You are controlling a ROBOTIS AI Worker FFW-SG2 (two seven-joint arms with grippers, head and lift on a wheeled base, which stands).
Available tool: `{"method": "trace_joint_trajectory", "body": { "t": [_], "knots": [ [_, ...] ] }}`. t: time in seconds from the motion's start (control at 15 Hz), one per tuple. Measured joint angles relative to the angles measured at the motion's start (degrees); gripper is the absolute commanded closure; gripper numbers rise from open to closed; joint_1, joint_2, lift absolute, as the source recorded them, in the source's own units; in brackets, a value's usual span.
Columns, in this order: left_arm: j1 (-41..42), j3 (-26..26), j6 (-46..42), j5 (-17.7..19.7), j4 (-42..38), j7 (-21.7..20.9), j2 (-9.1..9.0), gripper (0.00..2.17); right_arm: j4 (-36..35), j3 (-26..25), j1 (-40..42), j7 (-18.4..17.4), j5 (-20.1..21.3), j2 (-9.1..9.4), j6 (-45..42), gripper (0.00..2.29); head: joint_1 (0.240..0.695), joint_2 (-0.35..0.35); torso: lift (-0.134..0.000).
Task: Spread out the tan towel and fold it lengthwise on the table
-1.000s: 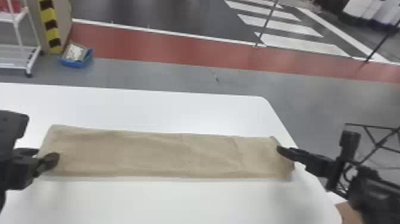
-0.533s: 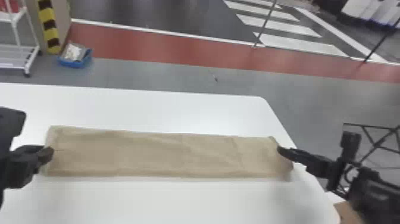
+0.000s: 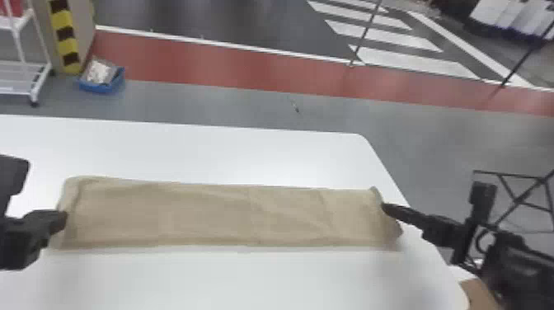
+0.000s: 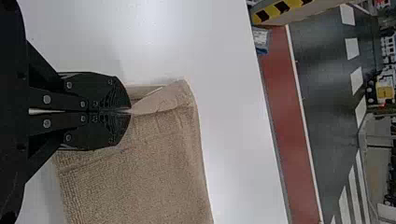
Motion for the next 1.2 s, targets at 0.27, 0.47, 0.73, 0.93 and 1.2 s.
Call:
{"method": "trace_joint_trajectory", "body": {
  "t": [0.27, 0.47, 0.73, 0.93, 1.2],
  "knots": [
    [1.09, 1.44, 0.56, 0.73, -2.07, 0.35, -0.04, 1.36, -1.52, -0.86, 0.05, 0.15, -0.56, 0.0, 0.52, 1.06, 0.695, -0.346, -0.124],
    [1.82, 2.74, 0.82, 0.8, -3.13, 0.33, 0.06, 1.36, -2.46, -2.62, 0.1, 0.19, -2.42, 0.21, -2.52, 1.06, 0.695, -0.347, -0.124],
    [2.26, 4.39, 1.46, 1.12, -3.5, 0.17, 0.15, 1.36, -3.94, -4.92, 1.72, 0.31, -3.79, 0.11, -2.57, 0.4, 0.695, -0.349, -0.124],
    [2.32, 4.08, 1.49, 0.94, -3.39, 0.08, 0.02, 1.36, -4.72, -4.06, 2.99, -0.58, -1.5, 0.23, -2.04, 0.4, 0.695, -0.35, -0.124],
    [2.09, 3.44, 1.49, 0.4, -3.15, -0.1, -0.06, 1.36, -3.29, -2.25, 3.04, -0.55, 0.02, 0.4, -1.25, 0.4, 0.695, -0.35, -0.124]
  ]
}}
